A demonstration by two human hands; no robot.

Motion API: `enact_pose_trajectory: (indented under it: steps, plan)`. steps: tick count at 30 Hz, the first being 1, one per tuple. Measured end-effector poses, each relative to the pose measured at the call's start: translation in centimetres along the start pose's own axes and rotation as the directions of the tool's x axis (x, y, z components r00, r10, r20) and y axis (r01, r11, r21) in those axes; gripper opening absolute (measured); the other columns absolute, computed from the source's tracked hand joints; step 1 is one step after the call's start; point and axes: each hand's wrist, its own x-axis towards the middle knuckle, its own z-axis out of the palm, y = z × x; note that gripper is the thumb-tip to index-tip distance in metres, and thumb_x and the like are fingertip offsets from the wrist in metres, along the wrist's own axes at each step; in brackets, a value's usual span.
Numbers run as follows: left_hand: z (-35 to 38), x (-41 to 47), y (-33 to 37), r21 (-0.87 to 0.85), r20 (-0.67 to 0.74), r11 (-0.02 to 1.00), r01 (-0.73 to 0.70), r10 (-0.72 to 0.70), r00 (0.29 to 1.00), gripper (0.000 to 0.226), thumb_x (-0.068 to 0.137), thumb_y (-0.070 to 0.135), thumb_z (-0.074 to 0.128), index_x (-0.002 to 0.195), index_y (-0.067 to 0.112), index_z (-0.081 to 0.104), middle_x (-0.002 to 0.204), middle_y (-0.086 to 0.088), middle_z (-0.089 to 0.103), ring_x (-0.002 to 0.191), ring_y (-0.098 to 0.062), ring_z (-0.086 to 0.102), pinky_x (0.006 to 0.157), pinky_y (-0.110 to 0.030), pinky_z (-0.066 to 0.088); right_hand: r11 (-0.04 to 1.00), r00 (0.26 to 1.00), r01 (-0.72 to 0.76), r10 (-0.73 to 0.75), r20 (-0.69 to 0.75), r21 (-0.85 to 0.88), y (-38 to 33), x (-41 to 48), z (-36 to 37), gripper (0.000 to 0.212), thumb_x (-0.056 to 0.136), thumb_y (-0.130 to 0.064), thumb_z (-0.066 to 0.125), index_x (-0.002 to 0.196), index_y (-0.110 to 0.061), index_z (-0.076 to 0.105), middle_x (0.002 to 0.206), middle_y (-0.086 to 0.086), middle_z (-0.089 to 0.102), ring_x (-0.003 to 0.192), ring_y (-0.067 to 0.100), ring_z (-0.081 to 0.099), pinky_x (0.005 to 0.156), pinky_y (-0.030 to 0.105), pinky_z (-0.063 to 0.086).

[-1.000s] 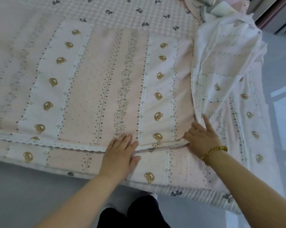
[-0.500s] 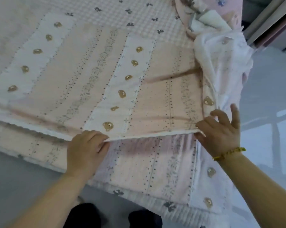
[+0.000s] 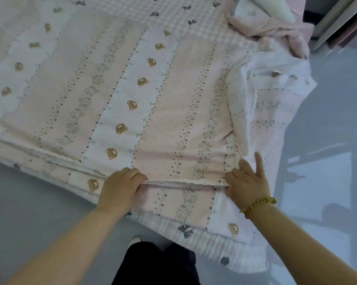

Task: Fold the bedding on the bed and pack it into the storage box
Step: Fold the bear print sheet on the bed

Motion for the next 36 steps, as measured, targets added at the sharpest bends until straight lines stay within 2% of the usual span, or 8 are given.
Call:
enact_pose_trajectory:
  steps: [7,13,17,22,25,27,33,36]
  plan:
    - [0.0,-3.6,0.3,0.003,0.097,0.999,-0.035,0.035,0.995,0.032,0.071,0.031,0.041,0.064,0.015,0.068,0.060,0.005,0.060,0.070,-0.014,0.039,0.042,-0.015,0.036,0.964,0.963,-0.267,0.266,-0.032,-0.021,0.9,-6.9,0.6,0.026,0.066,-0.016,0.040,0.049,-0.016,0.059,0.052,-0.002,0.057,0.079,0.023,0.051,0.114,0.032,-0.003]
    - [2.3,-0.6,4.5,-0.075,0.090,0.992,-0.105,0.111,0.990,0.022,0.064,0.029,0.050,0.068,0.019,0.069,0.060,0.008,0.060,0.053,-0.013,0.057,0.046,-0.018,0.036,0.914,0.914,-0.403,0.404,0.022,-0.048,0.9,-6.2,2.9,0.023,0.041,0.001,0.076,0.058,-0.010,0.065,0.062,0.006,0.062,0.087,0.027,0.039,0.112,0.031,-0.013]
    - [3.0,0.7,8.7,-0.134,0.155,0.973,-0.186,0.206,0.966,0.024,0.048,0.026,0.083,0.068,0.022,0.071,0.061,0.012,0.063,0.052,-0.008,0.058,0.044,-0.013,0.040,0.926,0.928,-0.335,0.356,0.108,-0.171,2.6,-5.6,2.4,0.016,0.055,0.001,0.060,0.061,-0.012,0.068,0.072,0.006,0.067,0.094,0.036,0.064,0.113,0.038,-0.014]
    - [3.0,2.5,11.0,-0.170,0.177,0.963,-0.208,0.238,0.955,0.024,0.072,0.032,0.049,0.062,0.023,0.069,0.054,0.012,0.057,0.043,-0.006,0.054,0.038,-0.009,0.029,0.960,0.833,-0.237,0.279,0.478,-0.146,5.1,-3.4,0.5,0.037,0.092,-0.008,0.041,0.127,-0.015,0.045,0.132,0.004,0.044,0.137,0.028,0.022,0.104,0.046,-0.028]
    - [2.2,2.5,11.8,-0.152,0.147,0.963,-0.222,0.244,0.959,0.014,0.066,0.026,0.070,0.057,0.021,0.062,0.049,0.010,0.050,0.039,-0.008,0.047,0.048,-0.002,0.005,0.928,0.921,-0.346,0.364,0.135,-0.140,6.0,-3.5,-0.1,0.025,0.056,-0.007,0.077,0.079,-0.014,0.070,0.079,0.005,0.066,0.088,0.026,0.061,0.103,0.039,0.020]
    - [1.3,2.1,12.2,-0.113,0.163,0.980,-0.164,0.181,0.970,0.019,0.071,0.031,0.050,0.058,0.021,0.062,0.050,0.010,0.049,0.042,-0.009,0.048,0.054,-0.001,0.003,0.924,0.926,-0.378,0.377,-0.035,-0.049,6.9,-5.2,0.2,0.031,0.028,-0.004,0.080,0.052,-0.017,0.064,0.050,-0.001,0.056,0.058,0.023,0.060,0.085,0.033,0.026]
    - [3.8,2.0,17.3,-0.011,0.256,0.995,-0.103,0.102,0.961,0.009,0.055,0.015,0.067,0.061,0.022,0.069,0.057,0.009,0.062,0.045,-0.010,0.061,0.043,0.000,0.012,0.926,0.922,-0.371,0.359,0.142,0.068,9.7,-12.7,4.9,0.029,0.020,-0.006,0.076,0.037,-0.019,0.056,0.046,-0.002,0.052,0.054,0.022,0.054,0.076,0.032,0.027]
    - [5.6,4.0,21.6,0.012,0.275,0.994,-0.110,0.102,0.956,0.049,0.026,0.012,0.090,0.069,0.023,0.069,0.064,0.009,0.063,0.054,-0.009,0.060,0.041,-0.003,0.013,0.935,0.937,-0.335,0.319,0.142,0.111,12.0,-13.7,6.3,0.013,0.033,-0.008,0.057,0.038,-0.021,0.059,0.049,-0.003,0.054,0.070,0.022,0.042,0.079,0.031,0.028]
